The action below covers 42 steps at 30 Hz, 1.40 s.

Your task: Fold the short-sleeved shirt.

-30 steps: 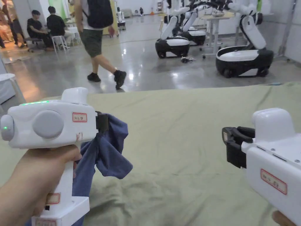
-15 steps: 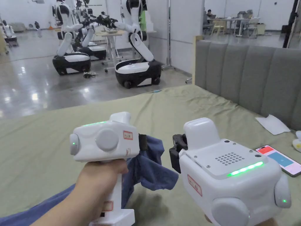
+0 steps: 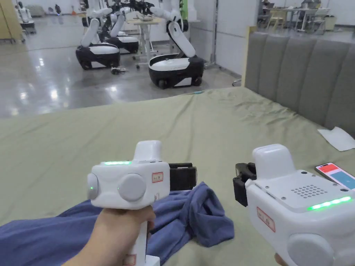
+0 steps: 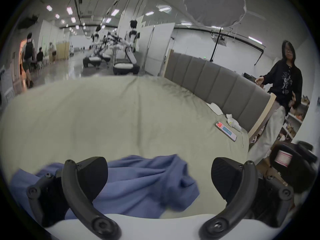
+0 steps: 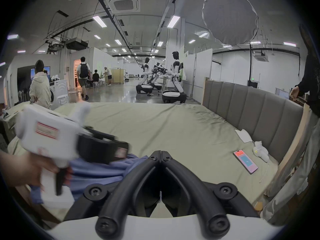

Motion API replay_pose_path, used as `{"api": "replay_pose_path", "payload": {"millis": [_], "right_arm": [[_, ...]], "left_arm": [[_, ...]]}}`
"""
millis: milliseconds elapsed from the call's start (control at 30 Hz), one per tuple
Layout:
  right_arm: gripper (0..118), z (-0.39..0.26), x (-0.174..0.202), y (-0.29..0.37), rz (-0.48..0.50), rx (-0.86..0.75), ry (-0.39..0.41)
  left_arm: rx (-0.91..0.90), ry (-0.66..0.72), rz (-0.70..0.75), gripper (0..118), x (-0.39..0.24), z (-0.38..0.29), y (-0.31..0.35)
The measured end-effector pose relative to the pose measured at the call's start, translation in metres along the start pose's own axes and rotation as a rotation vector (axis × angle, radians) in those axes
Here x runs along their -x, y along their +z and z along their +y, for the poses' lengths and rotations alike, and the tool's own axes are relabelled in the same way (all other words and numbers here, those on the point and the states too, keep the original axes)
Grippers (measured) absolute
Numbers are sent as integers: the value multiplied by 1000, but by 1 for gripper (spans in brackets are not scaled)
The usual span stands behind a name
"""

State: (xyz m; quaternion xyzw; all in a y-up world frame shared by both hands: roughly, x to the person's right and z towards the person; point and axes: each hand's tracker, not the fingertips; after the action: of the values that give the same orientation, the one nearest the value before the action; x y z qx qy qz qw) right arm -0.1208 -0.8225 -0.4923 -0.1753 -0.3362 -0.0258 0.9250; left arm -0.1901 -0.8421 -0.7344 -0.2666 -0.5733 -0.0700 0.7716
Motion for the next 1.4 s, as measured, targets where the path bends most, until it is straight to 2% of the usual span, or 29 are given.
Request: {"api": "replay_pose_path", "payload": {"millis": [67,100,167,200,233,267,333,400,500,600,700,767,800,833,867,900,967,1067,1167,1200,1233,1267,1300,1400], "right_arm": [[0,4,8,-2,38,2,-24],[0,5,10,-4,54,9,-31],[0,7,18,-6,87,4,-32],[0,8,24,-7,99,1,-24],[0,9,28,-8,110,-3,-17],[0,9,40,-4,126,-7,-14],[0,13,51,-6,150,-6,-20],[0,17,67,-6,183,5,-41],[0,25,88,-10,188,-20,-22],[0,29,106,-13,189,-38,3],[0,31,119,-10,202,-48,12],[0,28,124,-9,209,-48,21],[0,26,126,-9,217,-42,31],[0,23,127,-8,220,-39,37],[0,20,128,-8,220,-35,44],[0,17,129,-8,221,-28,50],[0,13,129,-11,220,-13,50],[0,10,125,-15,217,4,26],[0,9,122,-15,212,8,21],[0,9,122,-14,209,6,25],[0,9,121,-13,206,5,28],[0,9,120,-13,203,6,29],[0,7,116,-14,200,11,26],[0,4,104,-18,171,27,8]], "left_arm": [[-112,-26,41,112,33,1,57],[-138,-38,68,105,53,1,88],[-176,-60,149,68,89,-5,150],[-190,-69,214,42,109,-12,181],[-193,-71,270,8,125,-19,205],[-188,-63,349,0,143,-29,231],[-187,23,435,0,180,-55,280],[-117,84,447,0,211,-84,315],[-52,155,537,0,245,-138,351],[46,257,564,0,272,-164,357],[39,330,533,0,294,-153,345],[157,352,569,2,310,-155,331],[171,365,599,20,316,-161,325],[138,386,619,61,319,-171,320],[147,396,611,87,323,-179,314],[227,408,594,100,326,-185,306],[318,381,602,100,330,-197,292],[336,344,649,100,330,-206,280],[403,360,620,86,332,-211,271],[393,342,637,73,327,-208,271],[385,311,641,38,326,-208,275],[399,247,625,10,321,-203,273],[394,196,618,2,313,-199,270],[426,90,603,2,297,-196,261]]}}
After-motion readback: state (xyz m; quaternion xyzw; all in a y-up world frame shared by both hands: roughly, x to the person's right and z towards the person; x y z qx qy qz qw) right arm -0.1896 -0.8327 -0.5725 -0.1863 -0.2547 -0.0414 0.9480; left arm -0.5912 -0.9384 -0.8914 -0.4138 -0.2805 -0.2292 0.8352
